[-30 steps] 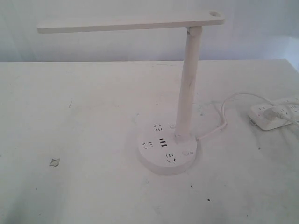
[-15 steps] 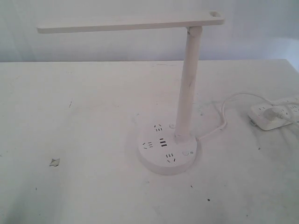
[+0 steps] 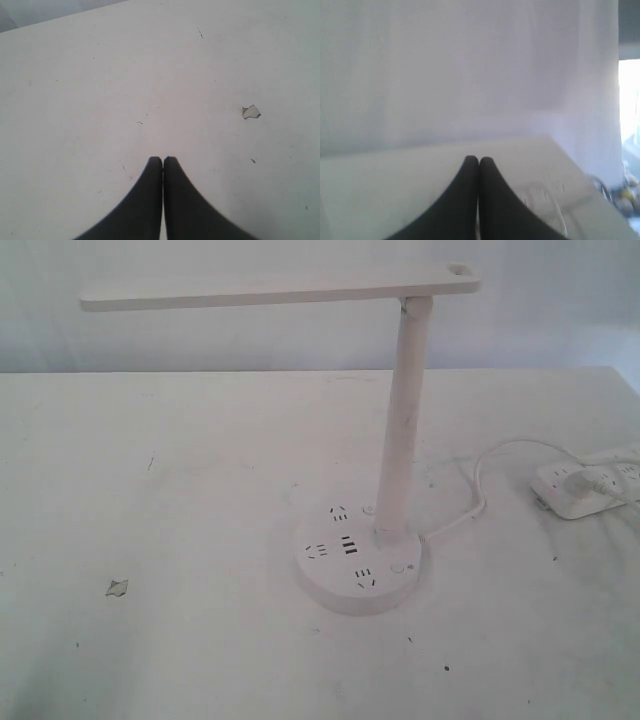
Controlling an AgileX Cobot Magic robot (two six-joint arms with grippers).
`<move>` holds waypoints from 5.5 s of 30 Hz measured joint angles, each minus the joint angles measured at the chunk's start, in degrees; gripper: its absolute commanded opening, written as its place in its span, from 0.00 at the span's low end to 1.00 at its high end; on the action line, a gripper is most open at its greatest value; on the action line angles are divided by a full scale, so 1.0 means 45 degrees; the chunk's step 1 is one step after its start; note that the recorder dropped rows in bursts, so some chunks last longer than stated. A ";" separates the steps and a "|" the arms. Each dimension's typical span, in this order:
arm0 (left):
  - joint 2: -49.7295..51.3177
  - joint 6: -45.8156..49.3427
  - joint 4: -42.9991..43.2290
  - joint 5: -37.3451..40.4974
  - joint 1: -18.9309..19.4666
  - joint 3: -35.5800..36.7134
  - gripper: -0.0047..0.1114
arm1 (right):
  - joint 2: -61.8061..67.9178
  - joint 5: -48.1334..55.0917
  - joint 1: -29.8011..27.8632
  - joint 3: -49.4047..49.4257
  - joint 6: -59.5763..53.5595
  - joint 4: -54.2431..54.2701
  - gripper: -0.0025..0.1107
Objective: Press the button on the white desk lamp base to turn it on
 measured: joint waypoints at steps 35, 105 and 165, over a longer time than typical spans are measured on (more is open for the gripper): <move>0.0000 0.0000 0.0000 0.0000 0.0000 0.0000 0.04 | 0.9524 -1.4969 0.0000 -0.7174 1.0531 -1.5381 0.02; 0.0000 0.0000 0.0000 0.0000 0.0000 0.0000 0.04 | 2.1499 0.0576 0.7610 -0.8982 2.3094 -2.2030 0.02; 0.0000 0.0000 0.0000 -0.0024 0.0000 0.0000 0.04 | 0.0023 0.1565 0.7610 -0.1980 2.3621 -2.2005 0.02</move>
